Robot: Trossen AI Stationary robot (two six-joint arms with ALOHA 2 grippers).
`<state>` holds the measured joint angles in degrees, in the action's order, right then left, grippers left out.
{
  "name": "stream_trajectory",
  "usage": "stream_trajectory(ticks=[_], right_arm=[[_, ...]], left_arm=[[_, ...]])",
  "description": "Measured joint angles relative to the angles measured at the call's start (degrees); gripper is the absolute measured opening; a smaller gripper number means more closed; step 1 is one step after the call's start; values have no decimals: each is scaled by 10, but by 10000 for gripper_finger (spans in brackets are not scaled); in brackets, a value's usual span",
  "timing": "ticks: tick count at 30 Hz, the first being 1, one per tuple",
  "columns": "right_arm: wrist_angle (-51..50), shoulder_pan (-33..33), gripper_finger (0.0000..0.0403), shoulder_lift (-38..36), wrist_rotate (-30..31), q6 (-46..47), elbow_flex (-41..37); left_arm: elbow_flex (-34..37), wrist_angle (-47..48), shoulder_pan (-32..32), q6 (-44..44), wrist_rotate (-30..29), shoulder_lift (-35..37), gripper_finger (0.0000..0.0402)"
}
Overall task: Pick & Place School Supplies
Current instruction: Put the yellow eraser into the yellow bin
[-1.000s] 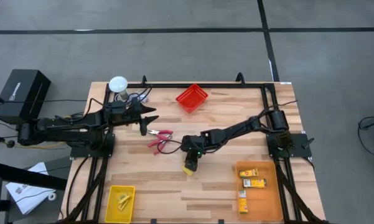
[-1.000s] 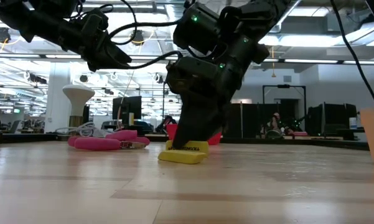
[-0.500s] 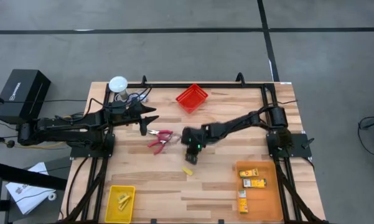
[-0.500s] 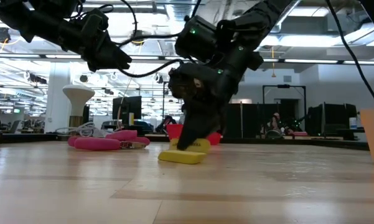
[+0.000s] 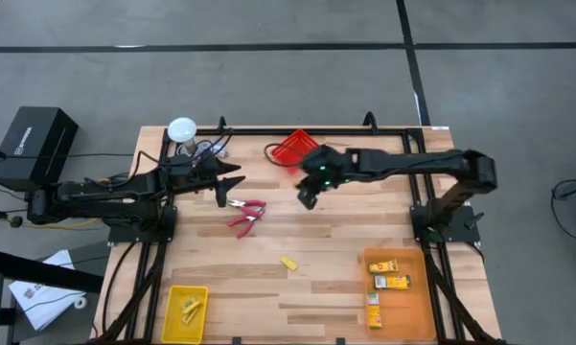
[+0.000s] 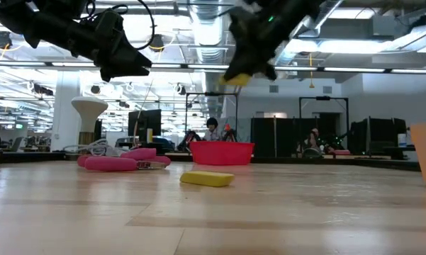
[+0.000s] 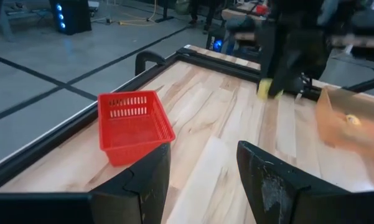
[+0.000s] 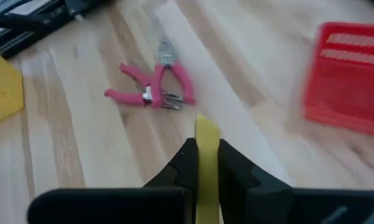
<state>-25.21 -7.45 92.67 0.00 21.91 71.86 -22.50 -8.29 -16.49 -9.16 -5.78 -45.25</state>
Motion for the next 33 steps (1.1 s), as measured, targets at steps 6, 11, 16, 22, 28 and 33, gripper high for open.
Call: stream_trajectory(ticks=[6, 11, 16, 22, 28, 33], right_arm=[[-31, -5, 23, -82, 82, 6, 0], [-27, -5, 23, -114, 156, 12, 0], [-22, -5, 23, -127, 182, 0, 1], [-8, -6, 23, -118, 183, -19, 1], [18, -10, 23, -117, 181, -31, 1], [19, -14, 23, -117, 180, -44, 1]], left_arm=[[0, -12, 0, -3, 0, 0, 181], [0, -15, 0, -18, 0, 0, 181], [0, -22, 0, -37, -3, 0, 181], [0, -22, 0, -47, -15, 0, 181], [0, -25, 0, -53, -33, 0, 181], [0, -25, 0, -53, -37, 0, 181]])
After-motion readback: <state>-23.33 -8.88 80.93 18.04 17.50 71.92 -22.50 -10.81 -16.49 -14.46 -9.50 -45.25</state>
